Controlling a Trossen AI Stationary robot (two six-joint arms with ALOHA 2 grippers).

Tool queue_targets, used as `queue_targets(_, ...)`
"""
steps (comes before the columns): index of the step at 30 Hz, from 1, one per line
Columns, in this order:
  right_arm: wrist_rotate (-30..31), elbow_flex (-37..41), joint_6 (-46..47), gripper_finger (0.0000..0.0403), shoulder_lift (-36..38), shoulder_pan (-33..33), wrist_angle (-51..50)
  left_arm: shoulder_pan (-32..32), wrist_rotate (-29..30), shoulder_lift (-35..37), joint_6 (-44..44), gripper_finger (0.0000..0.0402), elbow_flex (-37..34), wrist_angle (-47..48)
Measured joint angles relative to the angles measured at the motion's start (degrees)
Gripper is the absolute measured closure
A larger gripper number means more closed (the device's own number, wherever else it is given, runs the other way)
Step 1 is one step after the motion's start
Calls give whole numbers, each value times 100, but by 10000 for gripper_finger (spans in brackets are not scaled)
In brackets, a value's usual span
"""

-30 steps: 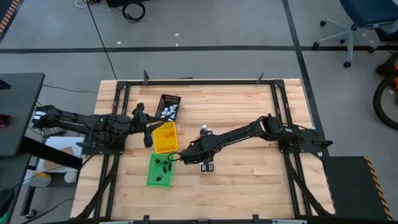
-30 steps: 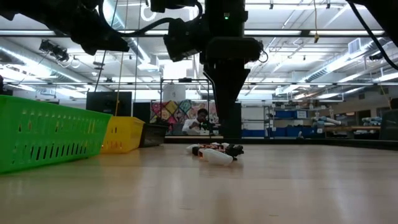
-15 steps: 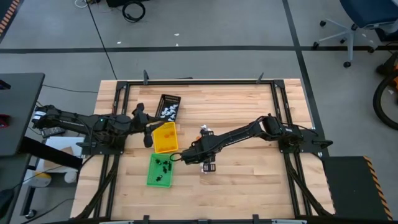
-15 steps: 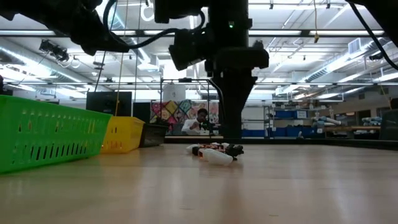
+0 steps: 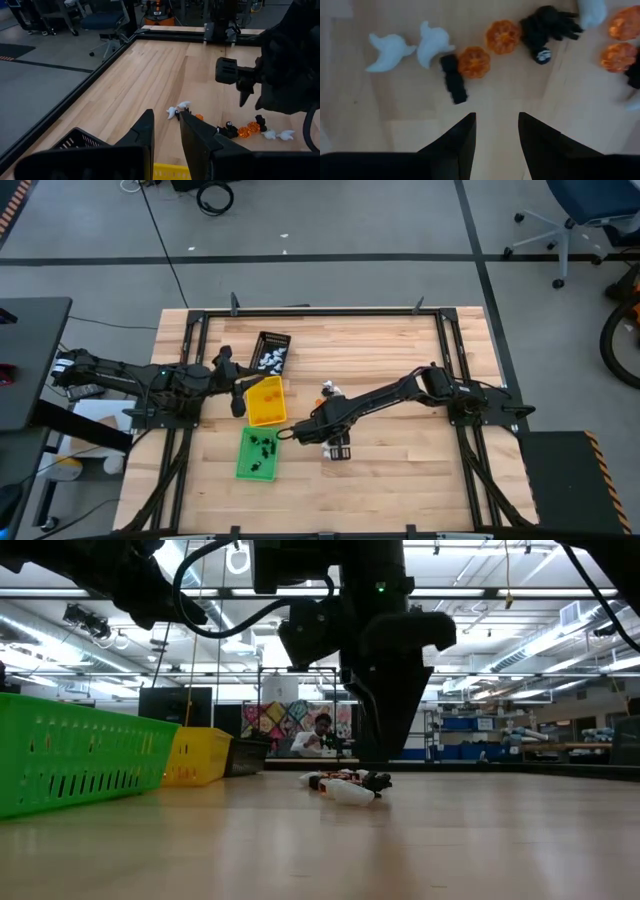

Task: Sort Halloween decoration
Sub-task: Put the black skeleton toy into the green basket

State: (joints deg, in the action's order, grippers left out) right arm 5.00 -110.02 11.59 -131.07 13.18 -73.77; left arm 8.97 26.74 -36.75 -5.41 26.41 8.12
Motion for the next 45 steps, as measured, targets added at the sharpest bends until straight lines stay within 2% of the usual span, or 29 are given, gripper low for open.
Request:
queue_targets(11, -368, 199, 63, 248, 3, 20, 280, -2, 0, 0, 9, 333, 0, -57)
queue_targets(17, -685, 691, 82, 231, -7, 19, 993, 0, 0, 0, 7, 333, 0, -59)
queue_targets(24, -550, 718, -72, 233, 11, 12, 1146, -2, 2, 2, 177, 333, 0, -113)
queue_targets(30, -401, 712, -104, 270, 11, 14, 1272, -2, 2, 2, 170, 333, 0, -107)
queue_targets(39, -344, 699, -276, 376, 36, 25, 1229, -5, 2, 2, 91, 333, 0, -105)
queue_targets(45, -335, 706, -372, 376, 453, -15, 1283, -9, 2, 2, 195, 333, 0, -104)
